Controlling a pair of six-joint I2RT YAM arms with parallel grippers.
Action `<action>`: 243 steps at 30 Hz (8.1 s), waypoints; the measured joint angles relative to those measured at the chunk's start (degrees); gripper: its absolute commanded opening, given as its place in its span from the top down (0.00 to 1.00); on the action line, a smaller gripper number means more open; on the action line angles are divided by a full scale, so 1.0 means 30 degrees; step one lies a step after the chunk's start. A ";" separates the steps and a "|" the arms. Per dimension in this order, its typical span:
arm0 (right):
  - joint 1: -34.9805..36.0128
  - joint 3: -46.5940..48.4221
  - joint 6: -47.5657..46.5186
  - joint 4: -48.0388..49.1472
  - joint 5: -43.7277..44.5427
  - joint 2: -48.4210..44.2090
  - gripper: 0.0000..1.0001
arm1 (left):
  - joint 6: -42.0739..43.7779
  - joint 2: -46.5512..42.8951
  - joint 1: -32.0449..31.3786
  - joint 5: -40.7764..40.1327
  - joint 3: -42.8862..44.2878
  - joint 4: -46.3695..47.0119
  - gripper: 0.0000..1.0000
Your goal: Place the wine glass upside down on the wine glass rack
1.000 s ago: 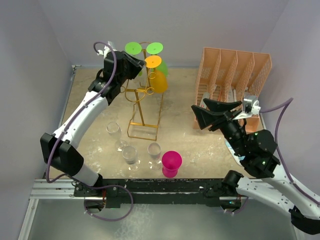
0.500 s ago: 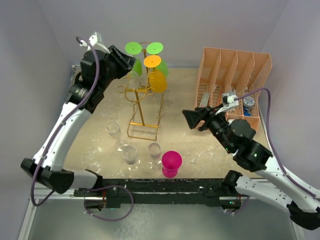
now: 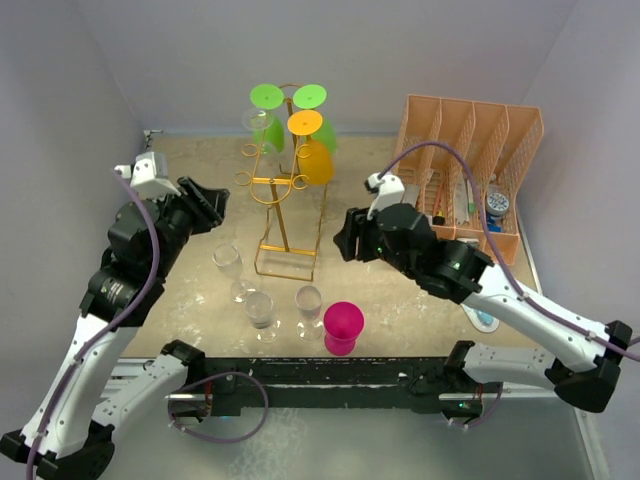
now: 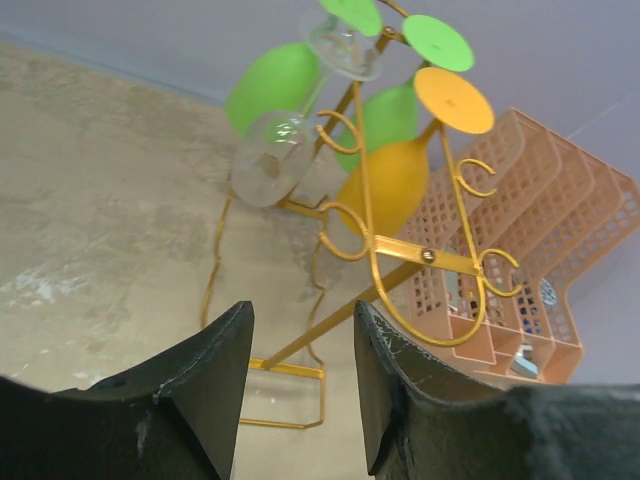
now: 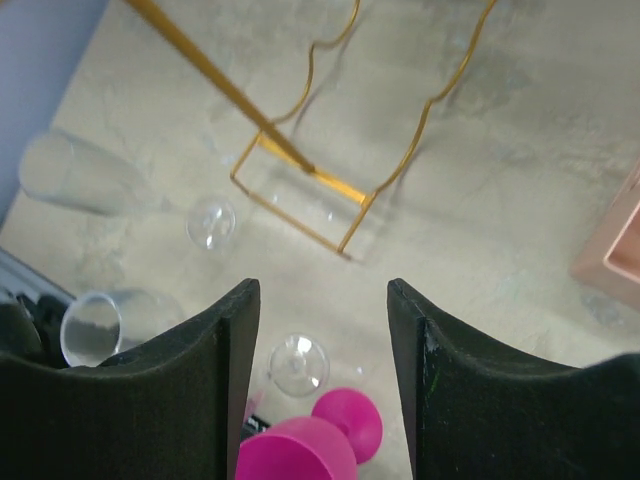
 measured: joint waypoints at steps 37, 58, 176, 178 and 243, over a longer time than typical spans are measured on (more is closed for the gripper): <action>0.6309 0.2710 0.0576 -0.5136 0.2076 0.6353 0.95 | -0.0889 -0.3453 0.0000 -0.4291 -0.3446 0.0903 0.55; 0.6499 0.0692 0.5260 -0.4787 1.0652 -0.1384 0.92 | -0.1639 -0.3191 0.0000 -0.0612 -0.3424 0.2237 0.21; 0.6492 -0.0940 -0.2273 0.9945 0.1741 -0.6237 0.37 | -0.1909 0.5588 -0.9340 0.3060 0.2419 1.3049 1.00; 0.6492 -0.0911 -0.2514 0.9690 0.1362 -0.5705 0.37 | -0.1494 0.5756 -0.9340 0.4328 0.2419 1.2852 1.00; -0.0707 -0.2433 -0.8918 1.5089 0.2725 0.2025 1.00 | 0.4065 -0.3672 -0.9253 -0.6827 -0.1158 0.5027 0.53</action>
